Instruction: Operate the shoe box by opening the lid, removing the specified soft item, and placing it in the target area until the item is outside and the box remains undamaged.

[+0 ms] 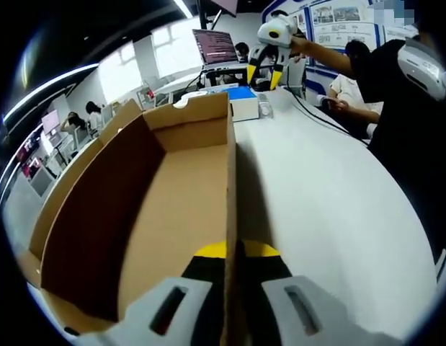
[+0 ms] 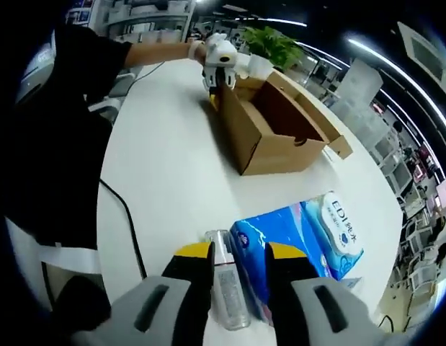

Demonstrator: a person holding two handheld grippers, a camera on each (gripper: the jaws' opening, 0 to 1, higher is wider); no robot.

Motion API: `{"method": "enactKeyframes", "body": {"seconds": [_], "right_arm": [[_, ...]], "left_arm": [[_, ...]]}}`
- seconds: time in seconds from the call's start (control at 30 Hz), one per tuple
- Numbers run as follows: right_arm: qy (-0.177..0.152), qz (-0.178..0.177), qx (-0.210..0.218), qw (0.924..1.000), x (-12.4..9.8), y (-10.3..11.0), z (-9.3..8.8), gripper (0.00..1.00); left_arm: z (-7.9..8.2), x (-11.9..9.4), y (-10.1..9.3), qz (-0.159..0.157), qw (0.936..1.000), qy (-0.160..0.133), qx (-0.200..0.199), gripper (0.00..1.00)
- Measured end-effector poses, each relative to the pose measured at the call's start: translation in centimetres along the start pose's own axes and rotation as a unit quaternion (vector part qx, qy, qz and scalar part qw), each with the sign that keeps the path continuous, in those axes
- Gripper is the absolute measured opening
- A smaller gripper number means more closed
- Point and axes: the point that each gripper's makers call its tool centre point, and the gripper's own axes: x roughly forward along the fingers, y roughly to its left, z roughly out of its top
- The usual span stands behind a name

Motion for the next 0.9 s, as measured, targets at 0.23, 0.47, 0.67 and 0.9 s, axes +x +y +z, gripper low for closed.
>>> {"method": "enactKeyframes", "body": {"seconds": [0.23,0.47,0.67,0.9], "right_arm": [[-0.017,-0.043,0.063,0.9969,0.4,-0.8,1.3,0.32],[-0.050,-0.054,0.123,0.9898,0.8,-2.0,3.1,0.31],[-0.071,-0.060,0.163,0.9822,1.8,-3.1,5.0,0.30],[-0.083,-0.068,0.191,0.9757,2.5,-4.3,6.5,0.31]], "left_arm": [[-0.2,0.0,0.0,-0.003,1.0000,0.002,0.005,0.02],[-0.4,-0.1,0.2,-0.004,1.0000,0.005,0.000,0.02],[-0.6,-0.1,0.5,-0.003,0.9999,0.007,0.006,0.02],[-0.7,-0.1,0.5,-0.007,0.9999,0.014,0.005,0.02]]}}
